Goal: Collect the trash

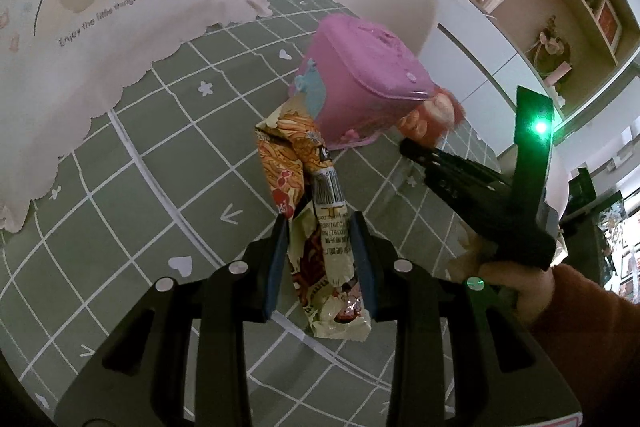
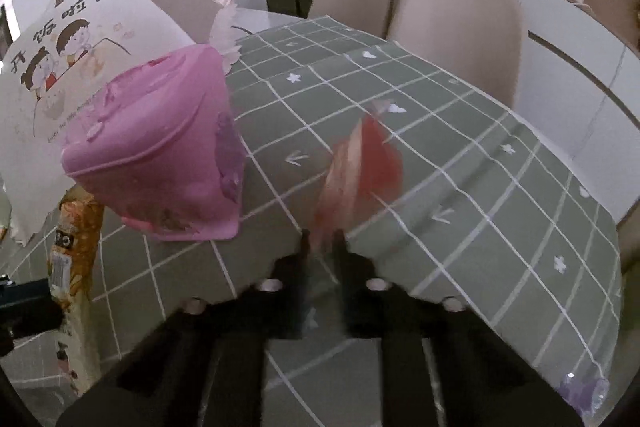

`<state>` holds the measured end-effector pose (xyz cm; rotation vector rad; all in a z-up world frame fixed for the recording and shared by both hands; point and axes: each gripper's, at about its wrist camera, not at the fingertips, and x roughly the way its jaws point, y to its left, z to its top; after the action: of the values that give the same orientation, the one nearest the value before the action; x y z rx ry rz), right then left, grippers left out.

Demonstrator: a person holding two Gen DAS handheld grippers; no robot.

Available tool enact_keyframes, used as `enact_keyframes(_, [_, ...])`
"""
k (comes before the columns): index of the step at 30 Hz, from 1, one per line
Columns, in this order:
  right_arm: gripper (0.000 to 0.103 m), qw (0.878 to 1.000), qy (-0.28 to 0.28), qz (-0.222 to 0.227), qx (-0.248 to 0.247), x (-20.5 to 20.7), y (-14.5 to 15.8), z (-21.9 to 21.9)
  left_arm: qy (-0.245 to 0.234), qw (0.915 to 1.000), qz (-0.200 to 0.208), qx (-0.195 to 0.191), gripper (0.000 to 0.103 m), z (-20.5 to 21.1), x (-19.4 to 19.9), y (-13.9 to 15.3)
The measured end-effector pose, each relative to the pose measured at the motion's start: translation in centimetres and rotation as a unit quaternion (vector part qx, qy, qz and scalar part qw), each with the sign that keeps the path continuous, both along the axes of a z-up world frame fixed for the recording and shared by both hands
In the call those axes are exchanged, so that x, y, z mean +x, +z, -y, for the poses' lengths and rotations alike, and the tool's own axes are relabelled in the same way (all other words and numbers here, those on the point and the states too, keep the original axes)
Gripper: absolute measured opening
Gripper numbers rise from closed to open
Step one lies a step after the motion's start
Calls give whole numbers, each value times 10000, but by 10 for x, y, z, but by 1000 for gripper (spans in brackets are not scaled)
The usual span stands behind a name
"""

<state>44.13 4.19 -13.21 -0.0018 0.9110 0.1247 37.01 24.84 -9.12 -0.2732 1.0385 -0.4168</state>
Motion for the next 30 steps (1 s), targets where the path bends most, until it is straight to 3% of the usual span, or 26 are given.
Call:
enact_keyframes(13, [7, 9957, -373, 579, 618, -76, 81, 86, -386, 9977, 507, 235, 25, 66, -21, 56])
enact_keyframes(22, [7, 9956, -359, 741, 437, -106, 97, 132, -578, 9969, 474, 258, 24, 102, -32, 58])
enact_keyframes(25, [8, 9964, -247, 528, 612, -102, 91, 142, -537, 9976, 401, 156, 24, 96, -32, 50])
enact_keyframes(26, [16, 9969, -244, 401, 629, -100, 86, 143, -545, 9978, 374, 82, 25, 93, -31, 46])
enact_keyframes(27, [39, 9970, -230, 333, 655, -98, 82, 143, -562, 9978, 353, 21, 33, 90, -30, 43])
enact_keyframes(28, [51, 9968, -193, 246, 737, -95, 76, 142, -575, 9977, 352, 16, 37, 85, -28, 39])
enact_keyframes(29, [59, 9958, -154, 196, 884, -93, 71, 140, -602, 9974, 388, 42, 40, 82, -26, 38])
enact_keyframes(30, [59, 9949, -121, 175, 981, -91, 68, 136, -711, 9963, 474, 112, 42, 78, -23, 36])
